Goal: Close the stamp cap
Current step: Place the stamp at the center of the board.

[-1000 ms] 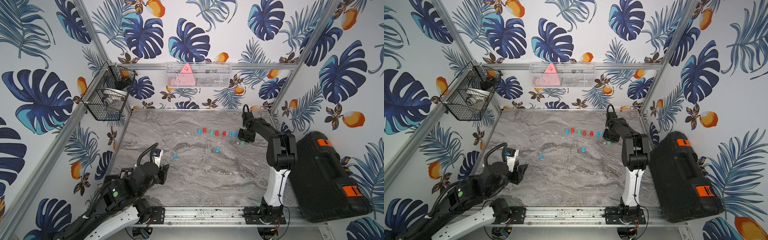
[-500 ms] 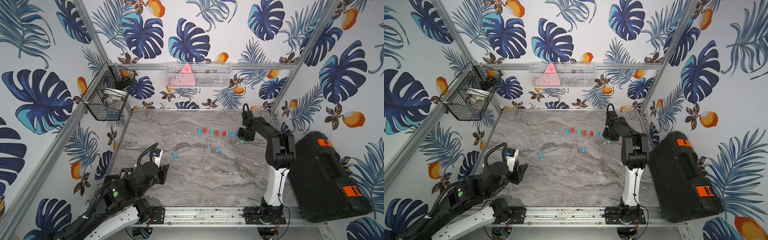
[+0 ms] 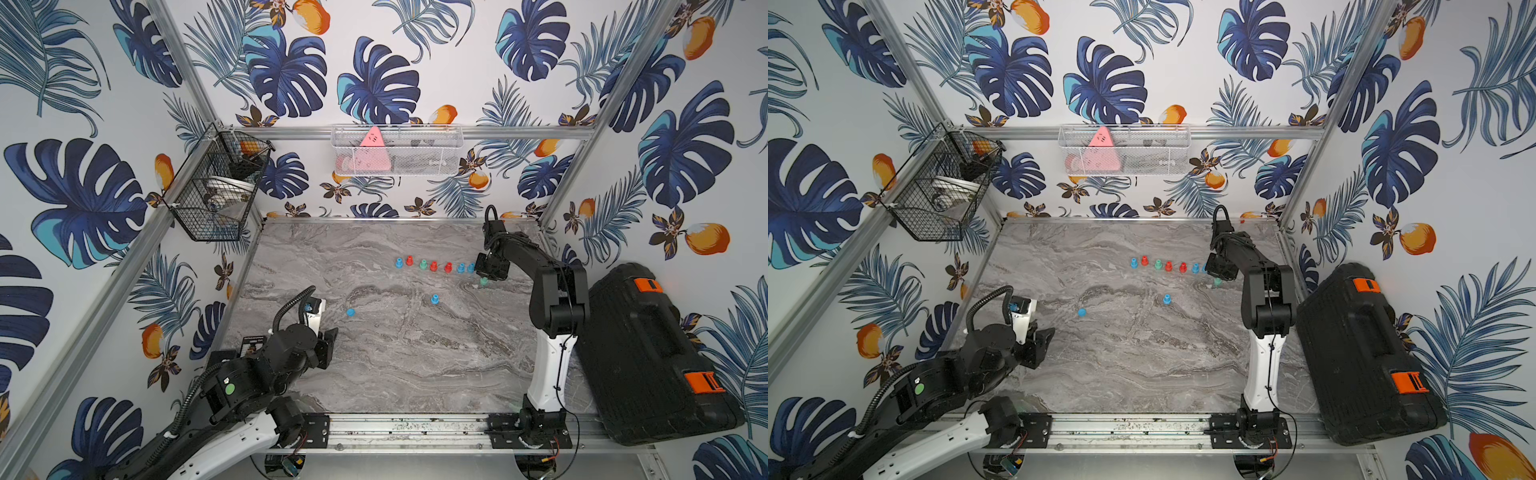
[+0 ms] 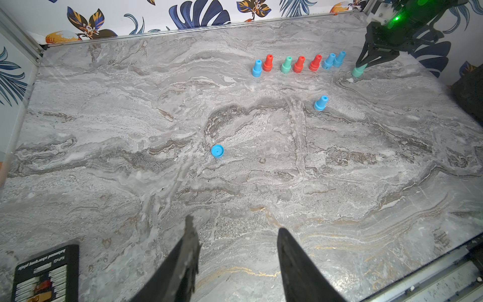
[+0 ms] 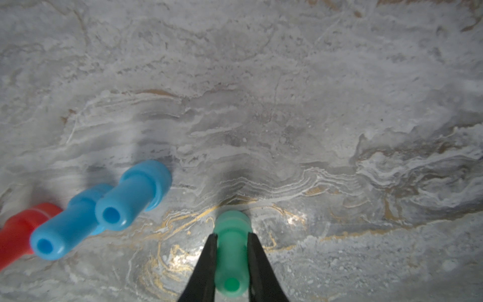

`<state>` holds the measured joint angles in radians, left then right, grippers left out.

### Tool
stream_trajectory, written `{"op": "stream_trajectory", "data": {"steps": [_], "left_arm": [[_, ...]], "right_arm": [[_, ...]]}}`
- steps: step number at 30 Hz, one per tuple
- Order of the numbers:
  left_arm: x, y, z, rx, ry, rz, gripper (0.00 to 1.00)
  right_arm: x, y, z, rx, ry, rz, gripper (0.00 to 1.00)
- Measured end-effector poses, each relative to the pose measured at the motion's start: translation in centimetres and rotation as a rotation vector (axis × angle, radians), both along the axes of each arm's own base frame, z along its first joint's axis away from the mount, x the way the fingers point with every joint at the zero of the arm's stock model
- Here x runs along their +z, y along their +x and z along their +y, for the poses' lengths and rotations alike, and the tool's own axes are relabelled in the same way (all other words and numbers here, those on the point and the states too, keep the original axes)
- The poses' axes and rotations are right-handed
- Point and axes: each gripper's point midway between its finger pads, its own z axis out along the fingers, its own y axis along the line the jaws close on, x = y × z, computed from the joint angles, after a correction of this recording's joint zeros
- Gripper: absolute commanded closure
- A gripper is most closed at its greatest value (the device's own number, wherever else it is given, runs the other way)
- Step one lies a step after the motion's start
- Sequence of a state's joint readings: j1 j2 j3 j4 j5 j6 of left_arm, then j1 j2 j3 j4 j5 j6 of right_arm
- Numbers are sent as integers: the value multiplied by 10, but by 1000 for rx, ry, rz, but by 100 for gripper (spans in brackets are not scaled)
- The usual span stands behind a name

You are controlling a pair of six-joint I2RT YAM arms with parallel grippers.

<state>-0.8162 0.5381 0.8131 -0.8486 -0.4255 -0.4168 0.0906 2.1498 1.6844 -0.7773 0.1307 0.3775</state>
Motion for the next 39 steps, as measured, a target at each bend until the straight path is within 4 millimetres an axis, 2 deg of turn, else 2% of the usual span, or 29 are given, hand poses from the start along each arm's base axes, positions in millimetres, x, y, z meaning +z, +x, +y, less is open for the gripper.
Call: {"op": "stream_trajectory", "data": {"steps": [14, 27, 39], "left_arm": [[1, -1, 1, 0, -5, -5, 47], [1, 0, 1, 3, -3, -6, 48], [1, 0, 1, 4, -3, -7, 48]], "right_arm": [[1, 8, -1, -8, -4, -11, 83], [9, 24, 0, -17, 2, -50, 83], [2, 38, 2, -25, 13, -57, 83]]}}
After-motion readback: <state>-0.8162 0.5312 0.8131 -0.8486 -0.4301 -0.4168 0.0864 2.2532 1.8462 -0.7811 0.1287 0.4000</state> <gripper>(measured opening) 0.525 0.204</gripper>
